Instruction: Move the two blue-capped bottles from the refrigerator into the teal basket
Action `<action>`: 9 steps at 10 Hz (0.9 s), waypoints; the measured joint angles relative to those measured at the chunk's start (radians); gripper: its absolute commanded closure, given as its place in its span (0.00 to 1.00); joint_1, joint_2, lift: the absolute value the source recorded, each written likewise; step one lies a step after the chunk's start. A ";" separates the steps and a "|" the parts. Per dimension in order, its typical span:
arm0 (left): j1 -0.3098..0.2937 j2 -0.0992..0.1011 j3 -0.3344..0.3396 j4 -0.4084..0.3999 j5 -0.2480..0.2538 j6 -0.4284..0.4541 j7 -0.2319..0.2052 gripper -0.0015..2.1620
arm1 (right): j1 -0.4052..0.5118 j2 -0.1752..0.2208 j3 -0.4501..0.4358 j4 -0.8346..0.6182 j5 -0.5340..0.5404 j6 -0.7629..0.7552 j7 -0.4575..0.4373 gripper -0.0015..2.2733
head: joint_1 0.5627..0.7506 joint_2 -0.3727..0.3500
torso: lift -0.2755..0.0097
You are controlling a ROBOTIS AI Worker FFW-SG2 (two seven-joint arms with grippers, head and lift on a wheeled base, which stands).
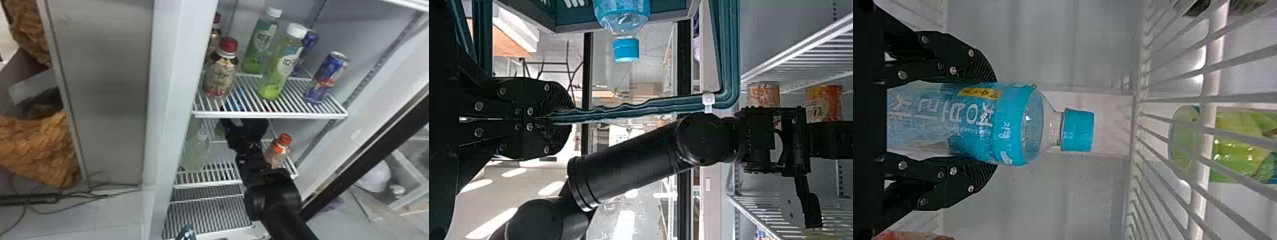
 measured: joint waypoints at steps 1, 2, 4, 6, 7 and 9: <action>0.000 0.003 0.000 0.000 0.001 0.000 0.000 0.52 | 0.028 -0.005 -0.006 -0.045 -0.001 0.014 0.011 0.30 | 0.70 0.03 | 0.49; 0.002 0.004 0.001 0.000 0.002 0.000 0.000 0.52 | 0.066 -0.010 -0.020 -0.100 -0.002 0.032 0.020 0.30 | 0.70 0.03 | 0.49; 0.003 0.007 0.004 0.000 0.003 0.000 0.000 0.52 | 0.144 -0.014 -0.037 -0.213 -0.001 0.068 0.027 0.30 | 0.70 0.03 | 0.49; 0.003 0.009 0.004 0.000 0.003 0.001 0.000 0.52 | 0.227 -0.020 -0.057 -0.335 -0.001 0.113 0.040 0.30 | 0.70 0.03 | 0.49; 0.003 0.009 0.006 0.000 0.003 0.001 0.000 0.52 | 0.273 -0.022 -0.071 -0.402 -0.001 0.133 0.046 0.30 | 0.70 0.03 | 0.49; 0.005 0.009 0.008 0.000 0.003 0.002 0.000 0.52 | 0.350 -0.023 -0.095 -0.510 -0.001 0.163 0.052 0.30 | 0.70 0.03 | 0.49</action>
